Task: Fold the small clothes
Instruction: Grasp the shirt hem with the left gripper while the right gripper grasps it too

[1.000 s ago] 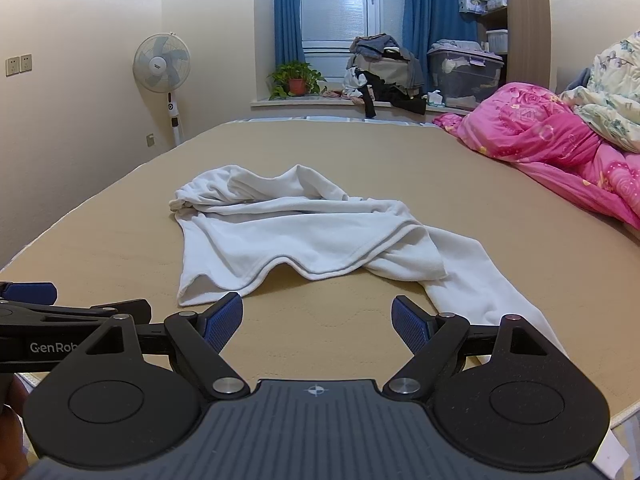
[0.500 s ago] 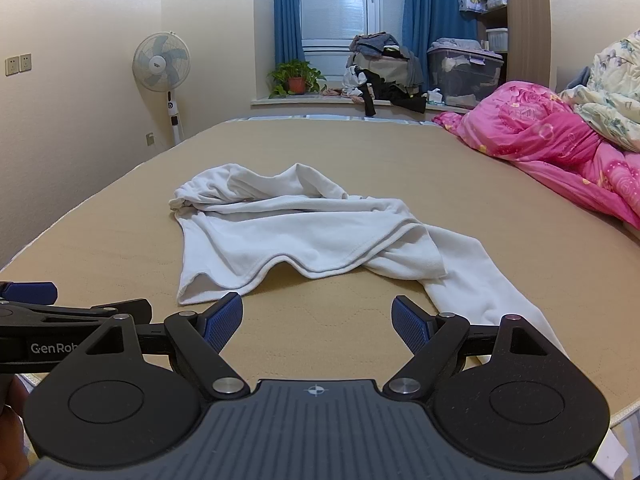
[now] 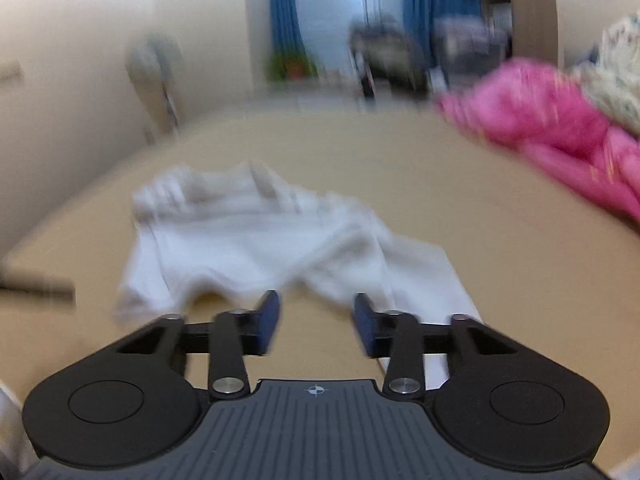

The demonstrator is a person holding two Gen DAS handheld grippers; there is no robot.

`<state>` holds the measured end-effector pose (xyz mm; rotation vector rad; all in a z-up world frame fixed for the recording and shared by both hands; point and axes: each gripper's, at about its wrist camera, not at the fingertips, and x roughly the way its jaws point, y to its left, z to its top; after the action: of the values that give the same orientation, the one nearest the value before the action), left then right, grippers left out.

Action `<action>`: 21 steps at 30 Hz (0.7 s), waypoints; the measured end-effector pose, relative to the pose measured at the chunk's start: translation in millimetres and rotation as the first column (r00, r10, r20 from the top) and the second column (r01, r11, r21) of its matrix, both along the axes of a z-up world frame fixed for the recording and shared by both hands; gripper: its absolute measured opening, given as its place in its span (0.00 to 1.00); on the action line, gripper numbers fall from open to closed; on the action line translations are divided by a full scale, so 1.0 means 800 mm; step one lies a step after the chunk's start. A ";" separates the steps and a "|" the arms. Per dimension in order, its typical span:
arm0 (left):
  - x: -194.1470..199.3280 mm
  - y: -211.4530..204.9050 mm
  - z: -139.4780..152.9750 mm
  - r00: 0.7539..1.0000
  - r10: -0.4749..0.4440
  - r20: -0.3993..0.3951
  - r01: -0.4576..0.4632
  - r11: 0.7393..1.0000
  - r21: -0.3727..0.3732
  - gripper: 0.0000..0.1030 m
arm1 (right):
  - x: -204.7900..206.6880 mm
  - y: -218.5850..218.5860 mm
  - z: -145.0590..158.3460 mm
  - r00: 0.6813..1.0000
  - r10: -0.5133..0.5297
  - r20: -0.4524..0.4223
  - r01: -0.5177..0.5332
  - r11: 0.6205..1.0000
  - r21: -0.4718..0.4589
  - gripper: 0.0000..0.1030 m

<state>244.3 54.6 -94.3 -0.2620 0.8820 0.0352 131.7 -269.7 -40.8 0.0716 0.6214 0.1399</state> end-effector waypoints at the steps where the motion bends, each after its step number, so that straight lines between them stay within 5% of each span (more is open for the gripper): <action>1: 0.019 0.001 -0.012 0.999 0.021 -0.027 -0.022 0.999 -0.035 0.73 | -0.001 -0.002 0.004 1.000 0.009 0.025 -0.010 1.000 0.009 0.32; 4: 0.063 -0.013 -0.048 0.992 0.057 -0.112 -0.056 0.998 0.014 0.66 | 0.007 -0.008 -0.002 1.000 0.008 0.004 -0.008 1.000 0.011 0.32; 6: 0.072 -0.025 -0.058 0.994 0.044 -0.102 -0.032 0.994 0.108 0.42 | 0.014 -0.014 -0.009 0.999 -0.016 -0.031 0.016 1.000 0.026 0.32; 7: 0.071 -0.029 -0.055 0.996 0.007 -0.088 0.006 0.989 0.144 0.03 | 0.016 -0.015 -0.010 0.999 -0.024 -0.038 0.026 0.999 0.038 0.33; 11: 0.028 -0.007 -0.002 0.996 -0.077 -0.055 0.087 0.973 0.214 0.04 | 0.029 -0.019 -0.013 0.997 -0.056 -0.052 0.058 0.997 0.056 0.33; 15: -0.072 0.061 0.064 0.999 -0.040 -0.037 0.047 0.976 0.211 0.04 | 0.038 -0.025 -0.012 0.994 -0.088 -0.067 0.095 0.990 0.100 0.33; 21: -0.163 0.137 0.053 0.995 0.056 -0.079 -0.035 0.969 0.246 0.07 | 0.043 -0.027 -0.019 0.990 -0.118 -0.083 0.128 0.985 0.118 0.45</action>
<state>113.7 163.8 -51.9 -0.0500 0.9464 0.1985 166.2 -291.7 -56.2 0.2351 0.6816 0.0557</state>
